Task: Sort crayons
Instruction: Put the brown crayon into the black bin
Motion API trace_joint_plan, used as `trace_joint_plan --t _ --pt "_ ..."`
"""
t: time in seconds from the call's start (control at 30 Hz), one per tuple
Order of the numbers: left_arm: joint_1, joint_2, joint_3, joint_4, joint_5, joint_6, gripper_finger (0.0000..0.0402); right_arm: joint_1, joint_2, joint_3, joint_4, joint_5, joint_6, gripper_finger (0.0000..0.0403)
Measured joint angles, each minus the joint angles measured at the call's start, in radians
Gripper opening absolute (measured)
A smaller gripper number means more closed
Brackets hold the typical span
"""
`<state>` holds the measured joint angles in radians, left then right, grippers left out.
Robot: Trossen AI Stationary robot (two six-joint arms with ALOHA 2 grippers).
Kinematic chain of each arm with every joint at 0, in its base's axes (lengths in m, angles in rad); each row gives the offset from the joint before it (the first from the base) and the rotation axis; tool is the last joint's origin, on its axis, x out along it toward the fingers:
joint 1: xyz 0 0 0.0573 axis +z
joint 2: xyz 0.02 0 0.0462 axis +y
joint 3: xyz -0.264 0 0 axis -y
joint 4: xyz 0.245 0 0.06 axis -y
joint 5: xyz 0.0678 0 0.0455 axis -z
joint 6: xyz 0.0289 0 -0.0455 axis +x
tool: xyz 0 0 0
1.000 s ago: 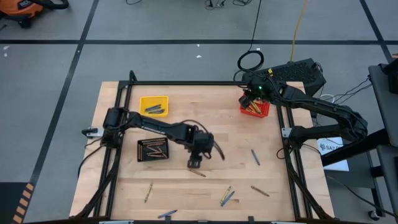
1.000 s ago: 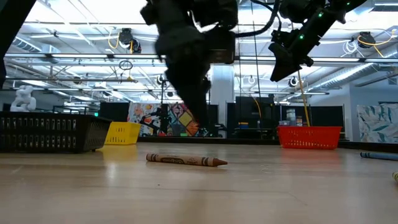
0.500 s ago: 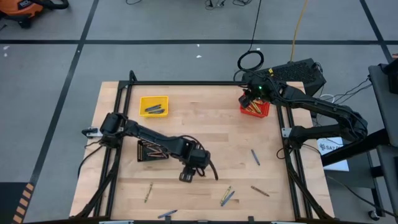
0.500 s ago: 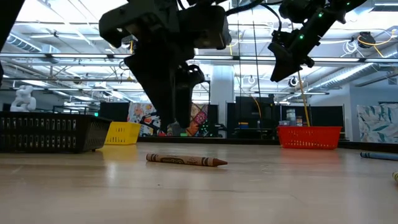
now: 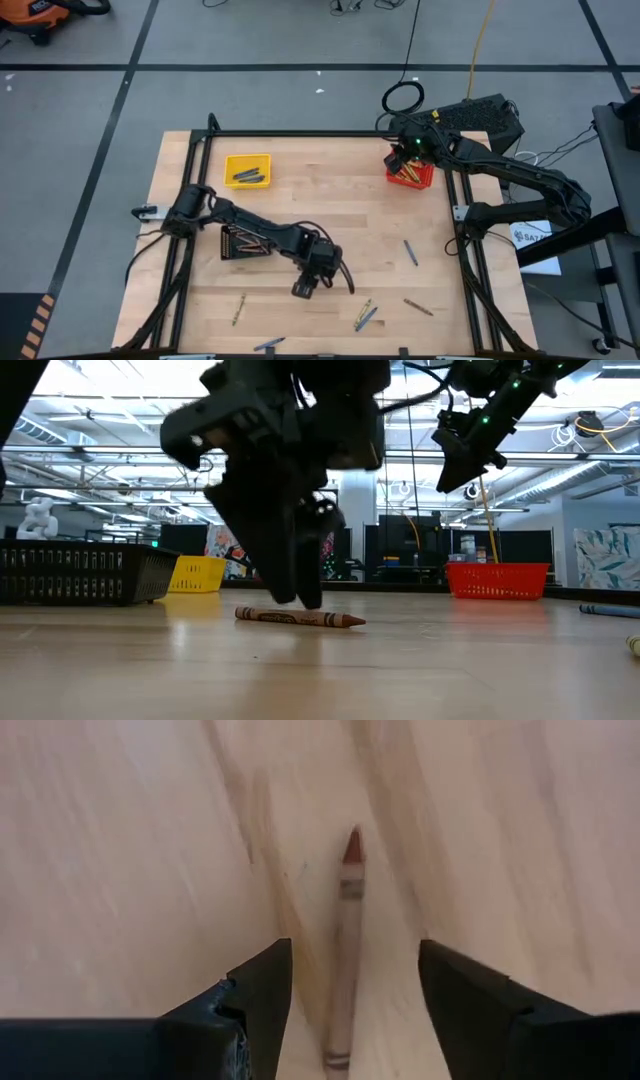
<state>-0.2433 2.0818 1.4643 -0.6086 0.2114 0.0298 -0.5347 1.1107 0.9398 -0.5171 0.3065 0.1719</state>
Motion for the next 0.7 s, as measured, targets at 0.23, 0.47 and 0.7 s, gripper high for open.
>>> trace_joint_plan --t 0.23,0.47,0.7 --pt "0.045 0.050 0.005 0.008 0.142 -0.011 0.0207 0.000 0.000 0.000 -0.015 0.000 0.000 0.0096" --pt "0.059 0.053 0.004 0.009 0.136 0.001 0.0207 0.000 0.000 0.000 -0.018 0.000 0.000 0.0096" --pt "0.067 0.045 0.003 -0.014 0.136 0.022 0.0207 0.000 0.000 0.000 -0.019 0.000 0.000 0.0096"
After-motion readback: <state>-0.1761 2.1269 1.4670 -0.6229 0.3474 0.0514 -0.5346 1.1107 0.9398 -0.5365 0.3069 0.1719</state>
